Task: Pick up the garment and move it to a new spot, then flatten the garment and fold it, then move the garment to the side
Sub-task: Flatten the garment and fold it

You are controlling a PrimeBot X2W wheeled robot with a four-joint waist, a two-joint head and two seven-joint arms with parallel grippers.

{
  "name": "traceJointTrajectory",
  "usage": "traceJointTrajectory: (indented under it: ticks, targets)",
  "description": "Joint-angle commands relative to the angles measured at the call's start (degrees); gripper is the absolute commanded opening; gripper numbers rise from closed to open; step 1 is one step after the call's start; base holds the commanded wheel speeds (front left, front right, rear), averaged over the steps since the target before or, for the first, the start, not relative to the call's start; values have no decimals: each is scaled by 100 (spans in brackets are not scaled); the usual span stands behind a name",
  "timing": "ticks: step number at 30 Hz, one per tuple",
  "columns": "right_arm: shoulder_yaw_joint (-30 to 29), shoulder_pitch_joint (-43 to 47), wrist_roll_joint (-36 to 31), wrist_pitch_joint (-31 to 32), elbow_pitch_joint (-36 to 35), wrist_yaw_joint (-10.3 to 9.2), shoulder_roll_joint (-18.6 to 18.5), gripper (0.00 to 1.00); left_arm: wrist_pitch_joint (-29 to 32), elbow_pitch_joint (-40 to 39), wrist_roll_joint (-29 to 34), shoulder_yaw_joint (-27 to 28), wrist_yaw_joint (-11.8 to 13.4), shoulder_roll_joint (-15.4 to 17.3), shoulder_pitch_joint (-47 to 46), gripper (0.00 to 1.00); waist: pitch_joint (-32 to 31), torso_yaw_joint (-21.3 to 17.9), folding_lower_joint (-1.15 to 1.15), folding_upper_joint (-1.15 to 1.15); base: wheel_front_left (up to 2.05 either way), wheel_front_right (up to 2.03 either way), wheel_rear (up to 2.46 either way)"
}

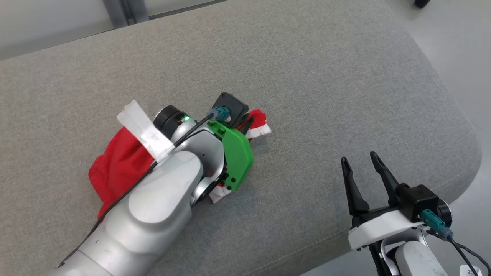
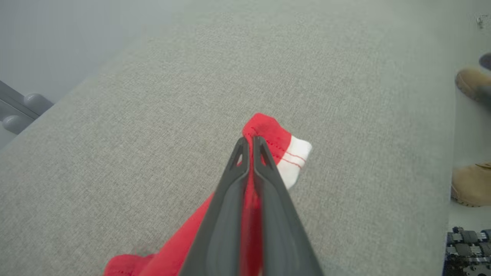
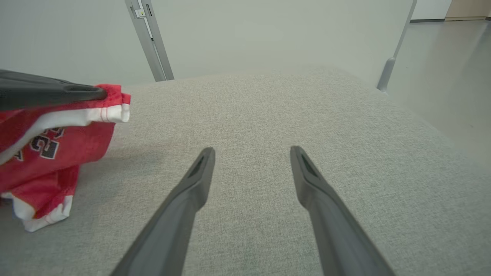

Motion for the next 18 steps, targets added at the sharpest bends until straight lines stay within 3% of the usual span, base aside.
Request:
traceJointTrajectory:
  ticks: [1,8,15,16,17,18]
  targets:
    - [27,-99,30,-18,-10,-4,-2,100,-95,27,-95,29,5,-148,-136,0,52,-40,0,0,0,0,0]
    - [151,-267,174,-18,-22,-4,-2,100,-343,435,-493,-64,-177,-584,-288,0,365,-322,0,0,0,0,0]
    - [189,-318,333,-18,13,-4,-2,100,-813,1240,-573,-283,-238,-668,-398,0,632,-616,0,0,0,0,0]
    - [186,-307,334,-18,15,-4,-1,100,-921,1365,-547,-290,-239,-669,-415,10,645,-636,0,0,0,0,0]
    - [186,-307,334,-18,15,-4,-1,100,-921,1365,-547,-290,-239,-669,-415,10,645,-636,0,0,0,0,0]
    - [176,-295,338,-18,23,-4,-1,100,-1051,1496,-502,-296,-223,-670,-453,40,653,-647,0,0,0,0,0]
